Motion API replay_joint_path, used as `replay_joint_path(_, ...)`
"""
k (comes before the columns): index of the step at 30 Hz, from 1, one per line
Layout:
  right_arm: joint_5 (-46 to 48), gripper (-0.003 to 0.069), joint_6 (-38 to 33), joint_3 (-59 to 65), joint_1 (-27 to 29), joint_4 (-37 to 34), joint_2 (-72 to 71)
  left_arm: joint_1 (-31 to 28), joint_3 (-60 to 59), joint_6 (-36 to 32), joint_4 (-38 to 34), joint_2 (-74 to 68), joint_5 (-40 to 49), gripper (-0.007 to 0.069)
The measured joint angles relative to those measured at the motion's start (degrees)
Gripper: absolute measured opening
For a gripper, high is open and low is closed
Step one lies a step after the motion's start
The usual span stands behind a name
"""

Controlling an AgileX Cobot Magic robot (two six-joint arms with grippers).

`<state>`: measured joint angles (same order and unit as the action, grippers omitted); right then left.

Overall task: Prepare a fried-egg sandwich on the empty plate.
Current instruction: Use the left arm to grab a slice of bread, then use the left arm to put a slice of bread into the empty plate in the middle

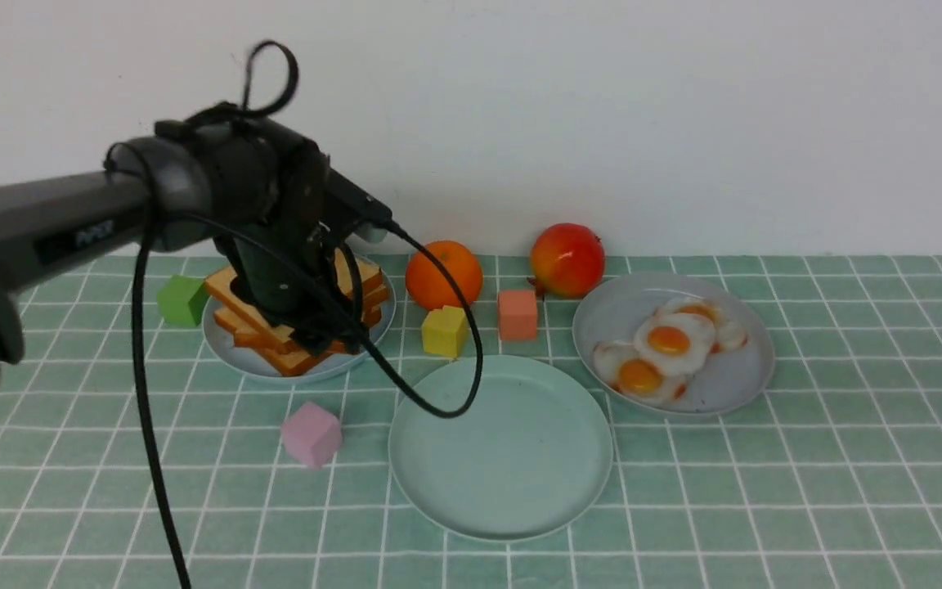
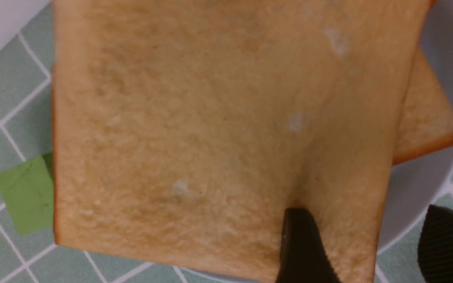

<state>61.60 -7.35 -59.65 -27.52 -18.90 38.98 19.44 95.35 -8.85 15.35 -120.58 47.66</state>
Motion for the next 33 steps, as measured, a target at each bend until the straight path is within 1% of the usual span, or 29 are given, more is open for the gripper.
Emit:
replay_joint_path(4,0.0,0.0014,0.0,0.0,0.0,-1.5,0.0,0.1,0.3,1.1,0.5,-0.6,0.0,0.0376)
replay_joint_path(6,0.1,0.0014,0.0,0.0,0.0,-2.4,0.0,0.1,0.4,1.2,1.0,-0.6,0.1,0.0304)
replay_joint_path(10,0.2,0.0016,0.0,0.0,0.0,-3.3,0.0,0.1,0.6,1.2,2.7,-0.6,0.1,0.0123)
replay_joint_path(11,0.2,0.0016,0.0,0.0,0.0,-3.3,0.0,0.1,0.6,1.2,2.8,-0.6,0.1,0.0116)
replay_joint_path(12,0.3,0.0018,0.0,0.0,0.0,-3.3,0.0,0.1,0.6,1.2,3.1,-0.6,0.1,0.0072)
replay_joint_path(13,0.3,0.0019,0.0,0.0,0.0,-3.3,0.0,0.1,0.6,1.2,3.2,-0.6,0.1,0.0059)
replay_joint_path(21,0.8,0.0022,0.0,0.0,0.0,-3.7,0.0,0.1,0.2,1.3,3.0,2.1,-0.1,0.0055)
replay_joint_path(28,0.9,0.0020,0.0,0.0,0.0,-3.4,0.0,0.8,-0.8,4.3,0.7,12.2,2.4,0.0055)
replay_joint_path(30,1.1,0.0011,0.0,0.0,0.0,-2.6,0.0,3.6,-5.0,3.7,-2.3,17.2,3.1,0.0055)
replay_joint_path(33,1.4,0.0003,0.0,0.0,0.0,-2.6,0.0,8.9,-11.2,1.4,-4.2,20.5,2.5,0.0055)
